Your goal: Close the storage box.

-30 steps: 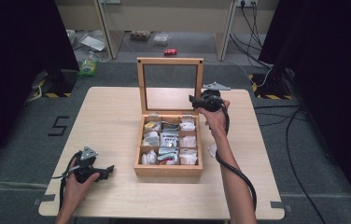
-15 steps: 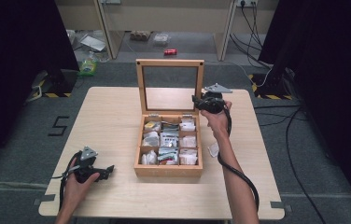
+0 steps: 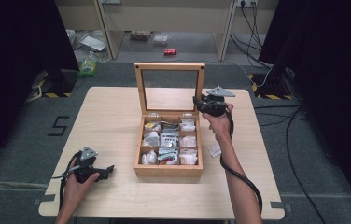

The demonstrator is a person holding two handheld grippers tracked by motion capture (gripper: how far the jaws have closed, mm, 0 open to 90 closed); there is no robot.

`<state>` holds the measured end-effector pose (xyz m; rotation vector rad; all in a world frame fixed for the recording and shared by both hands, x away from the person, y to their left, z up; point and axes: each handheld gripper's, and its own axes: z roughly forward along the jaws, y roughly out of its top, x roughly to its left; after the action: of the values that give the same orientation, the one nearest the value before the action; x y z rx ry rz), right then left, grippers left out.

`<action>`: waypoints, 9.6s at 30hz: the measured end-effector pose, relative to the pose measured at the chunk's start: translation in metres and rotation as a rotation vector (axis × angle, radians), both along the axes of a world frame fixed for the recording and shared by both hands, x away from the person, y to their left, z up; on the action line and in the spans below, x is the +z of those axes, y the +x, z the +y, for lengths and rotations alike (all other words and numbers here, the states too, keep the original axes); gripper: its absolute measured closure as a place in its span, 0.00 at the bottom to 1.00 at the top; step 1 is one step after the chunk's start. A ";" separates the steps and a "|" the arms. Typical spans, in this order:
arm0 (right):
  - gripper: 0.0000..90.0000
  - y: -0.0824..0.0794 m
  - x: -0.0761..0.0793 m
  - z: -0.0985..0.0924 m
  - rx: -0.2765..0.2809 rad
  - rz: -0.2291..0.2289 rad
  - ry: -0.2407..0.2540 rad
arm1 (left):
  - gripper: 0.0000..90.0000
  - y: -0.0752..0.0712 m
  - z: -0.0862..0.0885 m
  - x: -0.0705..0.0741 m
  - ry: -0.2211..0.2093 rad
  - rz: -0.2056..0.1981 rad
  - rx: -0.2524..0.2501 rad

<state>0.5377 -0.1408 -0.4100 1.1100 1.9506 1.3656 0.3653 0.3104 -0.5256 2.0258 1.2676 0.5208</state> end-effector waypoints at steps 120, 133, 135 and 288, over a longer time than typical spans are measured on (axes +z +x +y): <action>0.44 -0.112 -0.031 -0.029 0.154 0.056 0.067 | 0.00 -0.001 0.000 0.000 0.001 -0.001 0.002; 0.43 -0.117 -0.039 -0.029 0.142 0.106 0.045 | 0.00 -0.001 -0.001 0.000 0.001 -0.002 0.002; 0.43 -0.117 -0.039 -0.030 0.139 0.114 0.042 | 0.00 -0.001 0.000 0.000 0.001 -0.001 0.002; 0.27 -0.093 -0.103 -0.147 -0.197 0.319 -0.204 | 0.00 -0.003 -0.001 0.000 -0.001 -0.002 0.002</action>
<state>0.4451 -0.2877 -0.5131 1.4429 2.0767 0.9073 0.3627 0.3098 -0.5257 2.0226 1.2687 0.5225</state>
